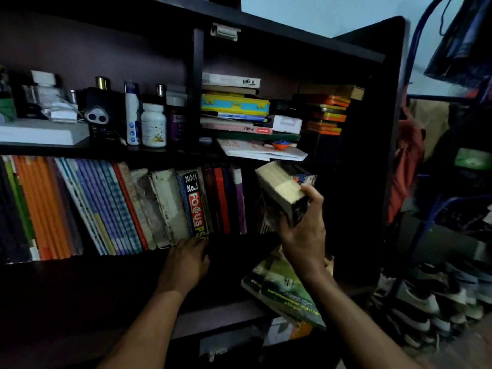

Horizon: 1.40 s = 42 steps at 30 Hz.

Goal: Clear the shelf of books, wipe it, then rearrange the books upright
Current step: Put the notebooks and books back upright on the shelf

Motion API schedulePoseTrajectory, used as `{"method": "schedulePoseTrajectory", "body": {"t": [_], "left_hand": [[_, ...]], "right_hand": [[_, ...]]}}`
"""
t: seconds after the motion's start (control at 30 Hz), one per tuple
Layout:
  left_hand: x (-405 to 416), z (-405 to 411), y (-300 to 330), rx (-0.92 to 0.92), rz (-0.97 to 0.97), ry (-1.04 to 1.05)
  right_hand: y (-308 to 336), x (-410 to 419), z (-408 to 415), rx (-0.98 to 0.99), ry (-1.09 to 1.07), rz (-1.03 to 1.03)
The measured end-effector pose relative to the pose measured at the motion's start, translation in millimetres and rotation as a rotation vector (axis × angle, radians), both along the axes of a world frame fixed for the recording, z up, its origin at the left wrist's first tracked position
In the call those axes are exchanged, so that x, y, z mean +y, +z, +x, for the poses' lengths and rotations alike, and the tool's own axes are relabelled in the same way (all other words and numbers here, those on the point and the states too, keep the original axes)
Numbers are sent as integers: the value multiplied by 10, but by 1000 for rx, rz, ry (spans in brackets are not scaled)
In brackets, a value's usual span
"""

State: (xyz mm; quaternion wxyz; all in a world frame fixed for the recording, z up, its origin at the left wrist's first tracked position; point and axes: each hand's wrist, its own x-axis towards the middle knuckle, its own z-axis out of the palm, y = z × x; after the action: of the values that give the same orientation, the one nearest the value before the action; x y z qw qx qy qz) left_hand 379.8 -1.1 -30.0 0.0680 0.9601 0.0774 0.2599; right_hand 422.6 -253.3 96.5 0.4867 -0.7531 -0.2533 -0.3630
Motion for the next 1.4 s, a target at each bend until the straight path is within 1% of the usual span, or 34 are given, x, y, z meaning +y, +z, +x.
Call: {"method": "schedulePoseTrajectory", "body": {"t": [0.1,0.13,0.2,0.27,0.3,0.33,0.37,0.5,0.53,0.6,0.7,0.8,0.93,1.03,1.2,1.4], "left_hand": [[-26,-13,31,18,-21,27],[-37,-17,37,11,-31,29],[-40,-17,46,10,-44,29],[-35,-3,36,33,-47,38],[-30,-1,36,36,-39,44],[-20,1,28,35,-32,48],[-18,6,21,33,-28,44],[-30,8,9,22,-5,39],[-31,8,13,20,-2,48],[-37,9,14,24,8,65],[-38,7,12,52,0,76],[-48,0,20,52,-26,81],[-38,4,12,43,-44,68],[-39,12,10,57,-48,71],[-45,19,1,20,-36,74],[-50,26,10,37,-20,94]], "right_hand": [[-184,22,97,235,0,-21],[-247,3,146,319,-8,-75],[-365,-11,258,435,-46,-297],[-439,11,322,387,-98,-557],[-465,30,339,329,-121,-626],[-483,49,351,279,-140,-635],[-499,57,351,252,-153,-590],[-584,63,276,255,-127,-130],[-607,70,264,244,-119,-63],[-624,85,254,236,-108,-1],[-616,152,248,277,-59,29],[-525,267,250,258,31,76],[-347,404,279,249,84,118],[-435,461,385,261,73,68],[-656,558,535,374,132,-34],[-589,544,651,507,166,-57]]}}
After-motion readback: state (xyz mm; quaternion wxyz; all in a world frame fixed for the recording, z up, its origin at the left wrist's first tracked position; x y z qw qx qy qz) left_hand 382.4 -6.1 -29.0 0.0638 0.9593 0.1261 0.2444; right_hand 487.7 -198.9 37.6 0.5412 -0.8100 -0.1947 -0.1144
